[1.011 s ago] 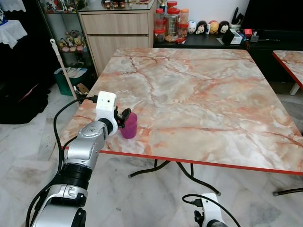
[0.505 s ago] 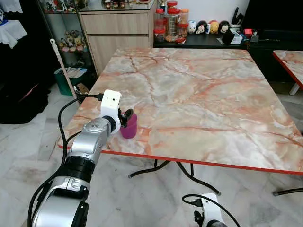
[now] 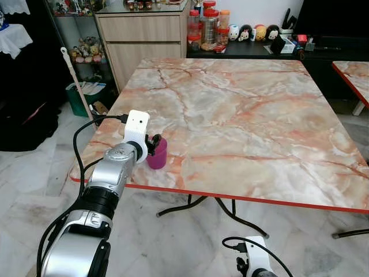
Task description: Setting the table
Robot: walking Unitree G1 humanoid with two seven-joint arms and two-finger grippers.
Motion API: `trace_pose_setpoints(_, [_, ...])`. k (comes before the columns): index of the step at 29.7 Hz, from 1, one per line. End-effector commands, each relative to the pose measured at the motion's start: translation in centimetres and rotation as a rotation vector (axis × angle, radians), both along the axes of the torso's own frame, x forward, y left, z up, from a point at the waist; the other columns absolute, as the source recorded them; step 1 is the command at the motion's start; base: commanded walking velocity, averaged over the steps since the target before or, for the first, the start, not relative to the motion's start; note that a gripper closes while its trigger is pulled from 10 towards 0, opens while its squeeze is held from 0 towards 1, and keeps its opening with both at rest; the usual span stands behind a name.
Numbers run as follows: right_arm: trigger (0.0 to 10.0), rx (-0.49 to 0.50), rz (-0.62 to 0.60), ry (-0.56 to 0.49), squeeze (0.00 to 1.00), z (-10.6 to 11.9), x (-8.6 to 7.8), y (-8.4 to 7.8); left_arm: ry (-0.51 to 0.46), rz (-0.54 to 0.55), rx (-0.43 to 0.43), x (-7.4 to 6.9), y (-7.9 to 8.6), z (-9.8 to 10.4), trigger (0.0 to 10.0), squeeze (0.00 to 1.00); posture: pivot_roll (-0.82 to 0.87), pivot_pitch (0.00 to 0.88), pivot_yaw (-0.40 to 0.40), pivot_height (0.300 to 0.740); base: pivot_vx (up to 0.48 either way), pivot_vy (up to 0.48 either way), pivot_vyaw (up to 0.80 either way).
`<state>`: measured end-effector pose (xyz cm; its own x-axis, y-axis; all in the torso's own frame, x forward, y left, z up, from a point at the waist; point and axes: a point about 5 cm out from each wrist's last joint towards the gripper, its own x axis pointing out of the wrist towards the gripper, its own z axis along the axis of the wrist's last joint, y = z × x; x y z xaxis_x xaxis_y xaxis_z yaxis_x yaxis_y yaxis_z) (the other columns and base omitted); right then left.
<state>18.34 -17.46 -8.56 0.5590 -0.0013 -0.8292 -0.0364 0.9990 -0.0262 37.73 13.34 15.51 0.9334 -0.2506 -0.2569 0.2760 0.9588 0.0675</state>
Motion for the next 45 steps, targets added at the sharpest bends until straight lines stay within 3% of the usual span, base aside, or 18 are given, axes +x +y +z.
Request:
trace_pose_setpoints(1, [10.0, 0.010, -0.015, 0.007, 0.00, -0.1, -0.2, 0.0, -0.017, 0.010, 0.017, 0.2, 0.1, 0.4, 10.0, 0.00, 0.01, 0.000, 0.052, 0.732, 0.000, 0.000, 0.00])
trace_pose_setpoints(6, [10.0, 0.013, -0.015, 0.003, 0.00, -0.1, -0.1, 0.2, -0.009, 0.029, 0.063, 0.2, 0.5, -0.1, 10.0, 0.00, 0.01, 0.000, 0.052, 0.732, 0.000, 0.000, 0.00])
trace_pose_setpoints(40, [10.0, 0.012, -0.026, -0.002, 0.00, 0.1, 0.2, -0.2, 0.071, 0.035, 0.094, -0.1, 0.8, -1.8, 10.0, 0.00, 0.01, 0.000, 0.043, 0.732, 0.000, 0.000, 0.00])
trace_pose_setpoints(41, [10.0, 0.013, -0.025, -0.002, 0.00, 0.1, 0.2, -0.2, 0.096, 0.017, 0.081, -0.3, 0.5, -2.0, 8.6, 0.00, 0.01, 0.000, 0.045, 0.732, 0.000, 0.000, 0.00])
trace_pose_setpoints(43, [10.0, 0.013, -0.025, -0.002, 0.00, 0.1, 0.2, -0.2, 0.111, 0.009, 0.088, -0.3, 0.4, -2.1, 8.8, 0.00, 0.01, 0.000, 0.045, 0.732, 0.000, 0.000, 0.00])
trace_pose_setpoints(44, [10.0, 0.014, -0.026, -0.002, 0.00, 0.1, 0.1, -0.2, 0.116, 0.007, 0.091, -0.4, 0.4, -2.2, 7.7, 0.00, 0.01, 0.000, 0.045, 0.732, 0.000, 0.000, 0.00])
trace_pose_setpoints(45, [10.0, 0.014, -0.026, -0.001, 0.00, 0.1, 0.1, -0.2, 0.118, 0.006, 0.093, -0.4, 0.4, -2.3, 4.7, 0.00, 0.01, 0.000, 0.046, 0.732, 0.000, 0.000, 0.00])
